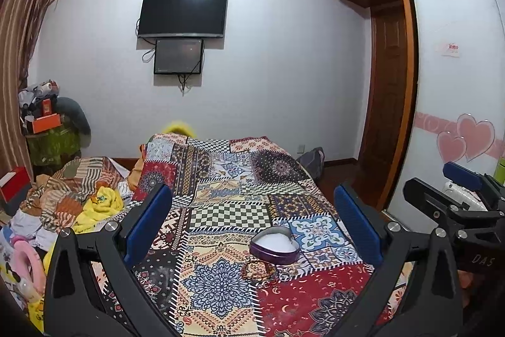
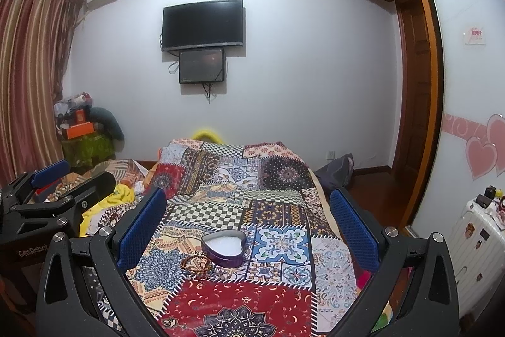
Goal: Organize jewelry
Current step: 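Move both grippers down toward the jewelry beside the purple heart tin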
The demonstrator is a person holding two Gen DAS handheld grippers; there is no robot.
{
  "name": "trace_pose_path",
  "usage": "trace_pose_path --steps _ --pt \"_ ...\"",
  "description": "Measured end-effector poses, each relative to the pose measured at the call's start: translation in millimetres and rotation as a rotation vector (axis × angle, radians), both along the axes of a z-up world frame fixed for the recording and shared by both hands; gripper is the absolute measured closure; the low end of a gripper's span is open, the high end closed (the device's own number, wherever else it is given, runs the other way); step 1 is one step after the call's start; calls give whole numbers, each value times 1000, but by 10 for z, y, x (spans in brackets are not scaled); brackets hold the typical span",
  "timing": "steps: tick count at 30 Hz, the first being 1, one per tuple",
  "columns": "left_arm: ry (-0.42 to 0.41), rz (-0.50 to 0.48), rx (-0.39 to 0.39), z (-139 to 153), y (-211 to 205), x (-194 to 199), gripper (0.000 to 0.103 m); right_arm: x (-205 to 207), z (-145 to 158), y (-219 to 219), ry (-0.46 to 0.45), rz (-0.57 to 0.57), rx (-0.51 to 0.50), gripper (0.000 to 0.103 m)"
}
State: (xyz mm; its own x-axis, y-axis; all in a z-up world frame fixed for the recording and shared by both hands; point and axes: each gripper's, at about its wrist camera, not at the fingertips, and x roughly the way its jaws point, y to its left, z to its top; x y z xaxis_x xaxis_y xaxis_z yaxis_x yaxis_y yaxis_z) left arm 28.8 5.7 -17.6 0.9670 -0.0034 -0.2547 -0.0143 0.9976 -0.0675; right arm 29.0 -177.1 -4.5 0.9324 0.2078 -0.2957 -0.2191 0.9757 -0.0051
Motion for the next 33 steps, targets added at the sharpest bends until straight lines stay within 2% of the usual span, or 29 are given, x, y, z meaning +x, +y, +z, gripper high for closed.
trace_pose_path --steps 7,14,20,24,26,30,33 --pt "111 54 -3 -262 218 403 0 260 -227 -16 77 -22 -16 0" --pt "271 52 -48 -669 484 870 0 653 -608 4 248 11 -52 0" --pt "400 13 -37 -1067 580 1159 1 974 -1013 17 407 49 -52 0" --pt "507 -19 -64 -1343 650 1313 18 1126 -1281 36 492 69 -72 0" --pt "549 -29 -75 -1446 678 1368 19 1184 -1391 56 526 81 -82 1" --pt "614 -63 -115 -1617 680 1473 33 1260 -1520 122 579 124 -92 13" --pt "641 -90 -124 -1696 633 1531 36 1328 -1587 171 607 163 -95 24"
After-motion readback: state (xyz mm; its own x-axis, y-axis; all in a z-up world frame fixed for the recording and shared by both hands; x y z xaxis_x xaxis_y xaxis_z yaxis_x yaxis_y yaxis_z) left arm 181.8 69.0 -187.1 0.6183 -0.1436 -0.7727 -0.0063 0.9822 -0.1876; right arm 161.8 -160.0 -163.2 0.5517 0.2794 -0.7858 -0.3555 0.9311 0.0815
